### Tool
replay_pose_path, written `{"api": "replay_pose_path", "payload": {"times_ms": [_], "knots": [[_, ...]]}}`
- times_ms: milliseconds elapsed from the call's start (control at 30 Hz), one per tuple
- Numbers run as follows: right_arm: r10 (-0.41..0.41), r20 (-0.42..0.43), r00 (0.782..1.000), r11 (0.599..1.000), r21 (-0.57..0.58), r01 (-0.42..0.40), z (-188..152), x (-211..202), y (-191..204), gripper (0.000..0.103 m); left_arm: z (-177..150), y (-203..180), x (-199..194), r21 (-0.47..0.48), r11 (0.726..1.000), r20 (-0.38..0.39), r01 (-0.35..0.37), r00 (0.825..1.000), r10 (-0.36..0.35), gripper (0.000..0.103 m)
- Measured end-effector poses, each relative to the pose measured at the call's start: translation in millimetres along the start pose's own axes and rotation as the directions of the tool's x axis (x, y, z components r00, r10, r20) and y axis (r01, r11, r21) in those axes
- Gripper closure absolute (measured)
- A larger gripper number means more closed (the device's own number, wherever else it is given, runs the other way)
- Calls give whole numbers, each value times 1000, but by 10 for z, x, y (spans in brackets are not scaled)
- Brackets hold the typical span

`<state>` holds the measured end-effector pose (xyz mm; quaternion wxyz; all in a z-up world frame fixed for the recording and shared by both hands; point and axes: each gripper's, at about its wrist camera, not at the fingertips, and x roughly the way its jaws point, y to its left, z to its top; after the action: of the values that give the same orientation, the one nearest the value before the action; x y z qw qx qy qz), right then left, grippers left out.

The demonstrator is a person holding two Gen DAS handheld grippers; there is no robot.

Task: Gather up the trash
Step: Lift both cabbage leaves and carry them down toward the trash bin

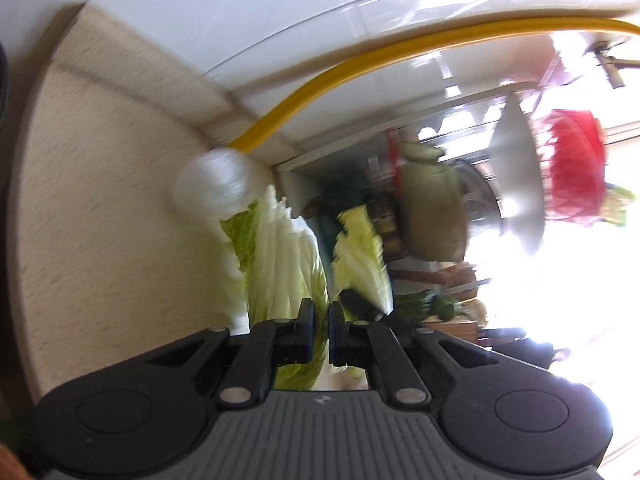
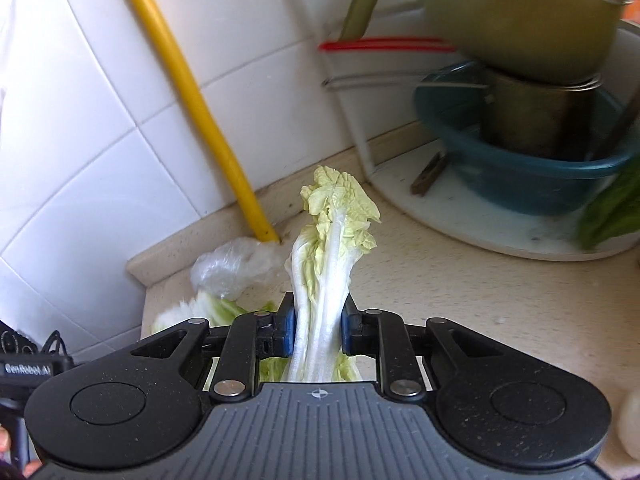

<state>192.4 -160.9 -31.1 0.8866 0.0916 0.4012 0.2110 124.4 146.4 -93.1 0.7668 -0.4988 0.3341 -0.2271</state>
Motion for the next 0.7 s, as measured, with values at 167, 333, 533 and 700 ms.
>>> {"api": "replay_pose_path", "payload": {"times_ms": [167,333,533,700], "knots": [[26,59,998,999,27,-28,-28,-284,-2,76,55,-114,-160,-39,994,16,102,995,-101,99],[52,96,994,998,22,-54,26,-482,103,76,78,-243,-361,-11,990,43,139,989,-139,99],[97,83,992,995,-11,-96,24,-468,383,76,83,-343,-683,12,984,82,175,981,-175,99],[142,59,988,989,-54,-139,-10,-425,732,76,103,-341,-1061,28,986,143,166,975,-168,99]]}}
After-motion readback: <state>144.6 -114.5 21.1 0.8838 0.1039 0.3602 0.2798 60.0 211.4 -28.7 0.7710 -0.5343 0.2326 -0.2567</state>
